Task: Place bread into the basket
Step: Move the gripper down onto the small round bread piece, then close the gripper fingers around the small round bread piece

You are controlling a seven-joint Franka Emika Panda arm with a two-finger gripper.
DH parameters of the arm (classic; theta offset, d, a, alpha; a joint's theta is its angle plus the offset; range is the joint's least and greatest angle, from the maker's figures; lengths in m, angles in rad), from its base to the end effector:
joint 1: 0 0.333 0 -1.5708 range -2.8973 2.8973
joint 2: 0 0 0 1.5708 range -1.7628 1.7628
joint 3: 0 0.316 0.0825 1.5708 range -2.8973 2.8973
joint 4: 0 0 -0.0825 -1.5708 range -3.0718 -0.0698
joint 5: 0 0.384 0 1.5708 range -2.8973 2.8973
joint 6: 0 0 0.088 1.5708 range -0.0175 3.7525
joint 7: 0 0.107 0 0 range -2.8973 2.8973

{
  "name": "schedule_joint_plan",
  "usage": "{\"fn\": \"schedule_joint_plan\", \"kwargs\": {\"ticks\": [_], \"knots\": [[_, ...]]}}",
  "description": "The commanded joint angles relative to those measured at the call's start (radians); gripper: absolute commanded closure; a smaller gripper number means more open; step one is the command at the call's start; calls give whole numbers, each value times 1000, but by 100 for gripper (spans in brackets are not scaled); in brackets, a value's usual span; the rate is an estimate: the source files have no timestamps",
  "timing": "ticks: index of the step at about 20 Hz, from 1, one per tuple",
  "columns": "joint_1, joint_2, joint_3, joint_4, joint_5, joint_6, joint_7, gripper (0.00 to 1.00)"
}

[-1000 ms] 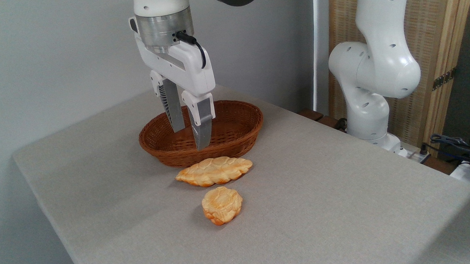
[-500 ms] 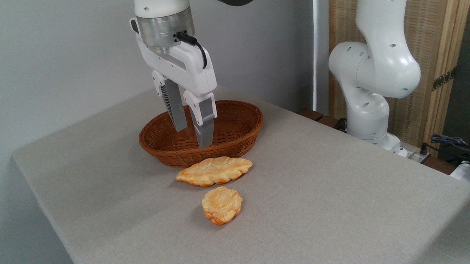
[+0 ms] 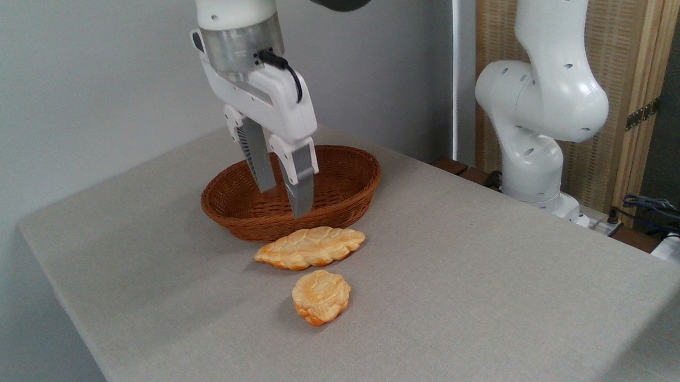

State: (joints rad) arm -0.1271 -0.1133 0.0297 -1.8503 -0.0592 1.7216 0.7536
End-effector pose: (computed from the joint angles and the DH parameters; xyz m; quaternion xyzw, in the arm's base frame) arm 0.5220 -0.0558 0.5659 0.9122 -0.4084 0.0026 0.0317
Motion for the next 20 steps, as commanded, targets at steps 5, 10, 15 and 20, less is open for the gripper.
{"fn": "schedule_joint_plan", "kwargs": {"ticks": [5,10,15,20], "knots": [[12,-5,44,-167,70,142,73,0],[12,18,59,-214,100,246,75,0],[12,40,59,-259,128,325,75,0],[9,43,58,-276,130,335,75,0]]}}
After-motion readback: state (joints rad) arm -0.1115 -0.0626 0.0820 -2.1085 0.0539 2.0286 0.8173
